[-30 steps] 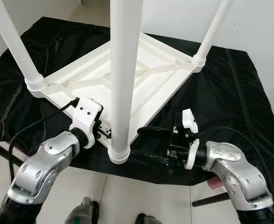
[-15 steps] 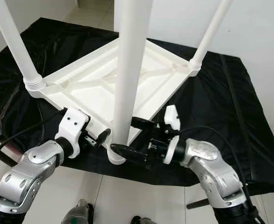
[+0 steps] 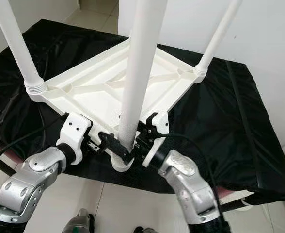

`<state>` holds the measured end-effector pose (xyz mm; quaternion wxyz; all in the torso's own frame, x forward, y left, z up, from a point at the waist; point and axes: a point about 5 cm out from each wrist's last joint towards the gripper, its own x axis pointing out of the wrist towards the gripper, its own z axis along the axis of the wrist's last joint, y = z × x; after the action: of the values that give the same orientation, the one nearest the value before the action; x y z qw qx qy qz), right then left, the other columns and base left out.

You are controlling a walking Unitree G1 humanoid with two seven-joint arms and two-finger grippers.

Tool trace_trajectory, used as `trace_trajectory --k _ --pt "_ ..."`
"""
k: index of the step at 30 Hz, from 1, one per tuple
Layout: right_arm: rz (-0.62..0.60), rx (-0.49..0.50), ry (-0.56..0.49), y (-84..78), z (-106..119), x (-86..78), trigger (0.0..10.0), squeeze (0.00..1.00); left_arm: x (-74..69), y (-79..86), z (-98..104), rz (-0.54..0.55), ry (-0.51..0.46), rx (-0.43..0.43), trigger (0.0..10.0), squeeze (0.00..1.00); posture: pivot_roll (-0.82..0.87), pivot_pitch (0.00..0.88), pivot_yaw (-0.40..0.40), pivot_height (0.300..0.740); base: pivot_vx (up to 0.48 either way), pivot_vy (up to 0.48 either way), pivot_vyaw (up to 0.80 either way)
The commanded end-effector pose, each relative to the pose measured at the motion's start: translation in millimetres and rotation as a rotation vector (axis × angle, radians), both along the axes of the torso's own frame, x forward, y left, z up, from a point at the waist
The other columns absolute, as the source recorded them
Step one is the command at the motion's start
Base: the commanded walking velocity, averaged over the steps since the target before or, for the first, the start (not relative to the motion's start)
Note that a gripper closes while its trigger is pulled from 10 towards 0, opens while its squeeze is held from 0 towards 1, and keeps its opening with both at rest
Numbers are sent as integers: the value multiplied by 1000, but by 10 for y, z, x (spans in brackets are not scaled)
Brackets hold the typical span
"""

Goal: Building children table

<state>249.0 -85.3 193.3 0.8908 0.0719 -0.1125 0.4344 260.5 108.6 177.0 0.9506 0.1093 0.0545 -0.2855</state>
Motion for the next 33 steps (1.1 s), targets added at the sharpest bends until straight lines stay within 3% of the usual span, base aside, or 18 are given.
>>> trace_trajectory --k 1,7,17,18,19,33 --pt "-90 11 22 -92 -50 29 10000 0 -15 -54 -2 -40 -2 -3 10000 0 176 140 -116 740 0 0 0" --pt "-210 50 54 -194 -89 17 10000 0 -1 -93 0 -54 -3 -8 10000 0 162 148 -112 740 0 0 0" --pt "-324 8 20 -424 -75 -17 10000 0 -3 -144 4 -82 1 -17 10000 0 127 167 -94 740 0 0 0" --pt "-385 -17 7 -592 -56 -9 10000 0 0 -157 4 -90 2 -17 10000 0 120 171 -90 740 0 0 0" --pt "-407 -27 2 -649 -48 -9 10000 0 1 -161 4 -93 2 -17 10000 0 120 171 -90 740 0 0 0" --pt "-652 -79 -10 -1159 -73 -32 10000 0 -20 -259 21 -172 -21 -26 10000 0 99 179 -67 740 0 0 0"
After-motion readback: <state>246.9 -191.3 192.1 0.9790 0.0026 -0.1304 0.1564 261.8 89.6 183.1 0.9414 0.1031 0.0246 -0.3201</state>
